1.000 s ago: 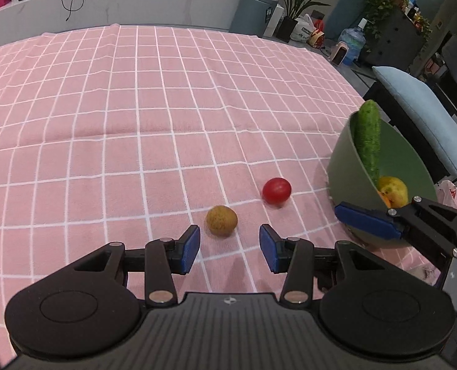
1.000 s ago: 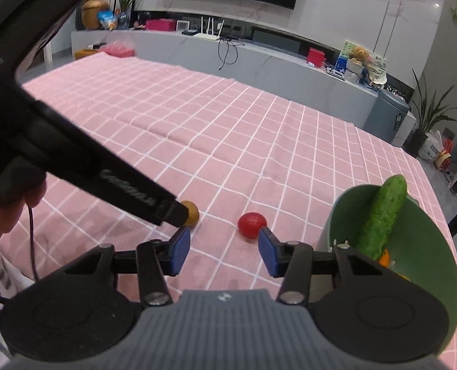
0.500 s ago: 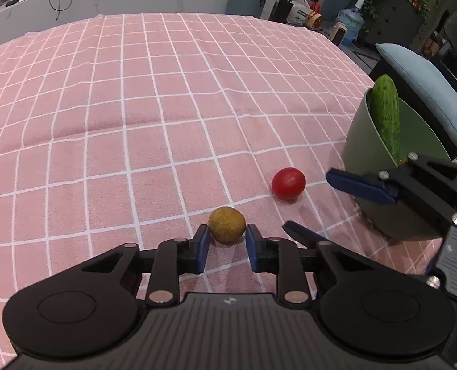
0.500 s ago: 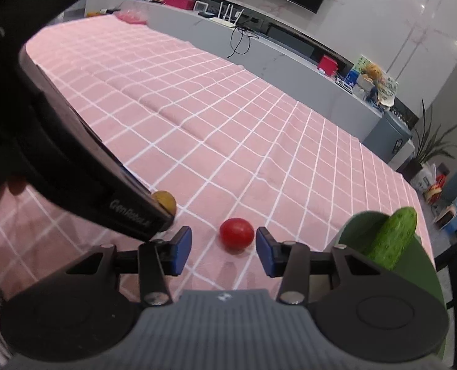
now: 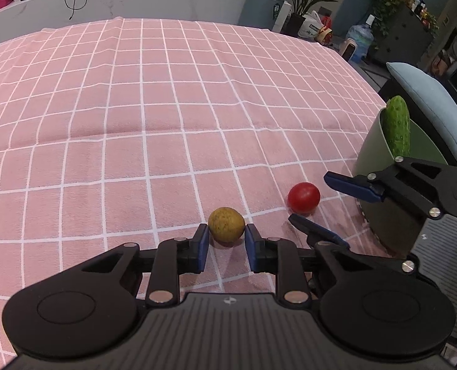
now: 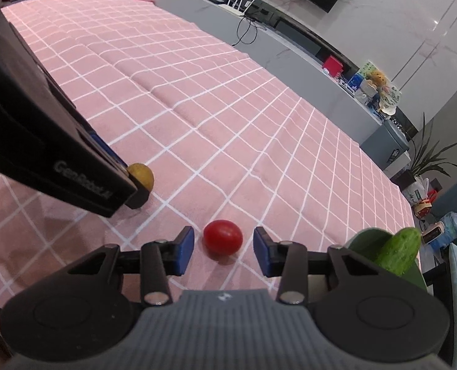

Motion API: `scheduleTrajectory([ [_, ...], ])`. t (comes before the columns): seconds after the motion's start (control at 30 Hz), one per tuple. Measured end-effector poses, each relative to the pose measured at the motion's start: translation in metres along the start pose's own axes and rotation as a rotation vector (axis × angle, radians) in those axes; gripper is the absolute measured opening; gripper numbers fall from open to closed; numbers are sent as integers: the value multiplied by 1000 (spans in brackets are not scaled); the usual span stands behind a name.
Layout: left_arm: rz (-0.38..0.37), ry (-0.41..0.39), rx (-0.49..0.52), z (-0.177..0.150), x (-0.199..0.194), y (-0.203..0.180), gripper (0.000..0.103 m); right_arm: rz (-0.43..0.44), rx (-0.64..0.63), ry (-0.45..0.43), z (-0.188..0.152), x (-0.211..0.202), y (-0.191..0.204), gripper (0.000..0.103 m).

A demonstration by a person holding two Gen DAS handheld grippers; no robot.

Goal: Organize fruits
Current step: 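Grasp the red tomato with the right tool while the left tool grasps a kiwi, then lower the tomato and kiwi into the colander and open both tools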

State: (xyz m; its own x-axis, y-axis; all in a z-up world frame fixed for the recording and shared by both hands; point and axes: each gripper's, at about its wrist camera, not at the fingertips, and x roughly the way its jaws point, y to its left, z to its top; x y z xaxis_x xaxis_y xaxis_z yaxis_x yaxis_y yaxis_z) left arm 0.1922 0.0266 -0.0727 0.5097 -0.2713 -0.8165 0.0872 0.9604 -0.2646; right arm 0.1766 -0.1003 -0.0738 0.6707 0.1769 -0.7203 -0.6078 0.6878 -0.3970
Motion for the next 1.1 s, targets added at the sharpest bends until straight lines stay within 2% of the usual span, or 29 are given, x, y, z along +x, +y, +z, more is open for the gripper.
scheduleTrajectory([
  [0.33,1,-5,4,0,-3,0,27,18,16,38,4,14,-3,27],
  [0.6,-1,-12,5,-1,-2,-1,27,25,35,37,5,13,-5,25],
  [0.87,-25,-44,-11,-2,-16,0,25,27,85,-21,10,-15,-16,25],
  [0.93,-38,-47,-28,-3,-19,0,17,37,116,-36,12,-23,-21,25],
  [1.1,-28,-22,-39,-6,-22,3,17,74,201,-53,16,-40,-35,25],
])
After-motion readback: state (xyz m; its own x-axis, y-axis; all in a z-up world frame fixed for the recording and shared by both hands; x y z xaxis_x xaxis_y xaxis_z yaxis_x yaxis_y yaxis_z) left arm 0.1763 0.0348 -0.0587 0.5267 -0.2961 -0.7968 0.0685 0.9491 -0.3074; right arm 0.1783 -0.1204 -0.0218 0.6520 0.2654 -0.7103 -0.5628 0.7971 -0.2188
